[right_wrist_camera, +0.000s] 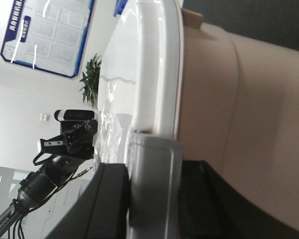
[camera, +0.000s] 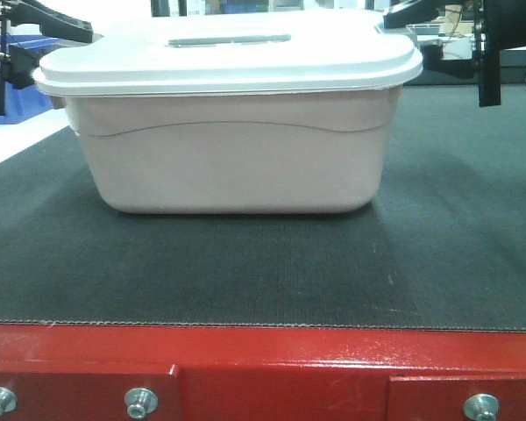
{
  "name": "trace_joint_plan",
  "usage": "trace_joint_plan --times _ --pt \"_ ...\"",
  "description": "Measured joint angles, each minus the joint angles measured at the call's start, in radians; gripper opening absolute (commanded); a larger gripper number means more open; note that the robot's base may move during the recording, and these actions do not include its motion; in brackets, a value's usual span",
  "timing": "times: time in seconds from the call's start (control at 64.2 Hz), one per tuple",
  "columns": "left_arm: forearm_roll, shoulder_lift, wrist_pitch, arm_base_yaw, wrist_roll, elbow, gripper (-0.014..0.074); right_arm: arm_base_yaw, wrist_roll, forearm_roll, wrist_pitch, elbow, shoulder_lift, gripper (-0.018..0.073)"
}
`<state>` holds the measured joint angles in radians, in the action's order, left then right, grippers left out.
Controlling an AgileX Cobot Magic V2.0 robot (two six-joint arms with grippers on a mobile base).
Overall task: Grab white bin and place on right shelf
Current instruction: 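Lift the pink bin off the workbench with both grippers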
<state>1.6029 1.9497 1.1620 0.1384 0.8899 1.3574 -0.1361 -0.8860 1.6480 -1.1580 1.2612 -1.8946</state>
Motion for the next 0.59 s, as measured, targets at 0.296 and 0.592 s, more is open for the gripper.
trace_joint_plan --times 0.296,0.592 --pt "0.004 -0.075 -0.004 0.000 0.007 0.044 -0.0086 0.000 -0.048 0.039 0.006 0.000 0.068 0.0235" --pt "0.000 -0.219 -0.006 0.006 0.009 0.131 -0.0086 -0.006 -0.051 0.057 0.006 0.000 0.213 0.0235"
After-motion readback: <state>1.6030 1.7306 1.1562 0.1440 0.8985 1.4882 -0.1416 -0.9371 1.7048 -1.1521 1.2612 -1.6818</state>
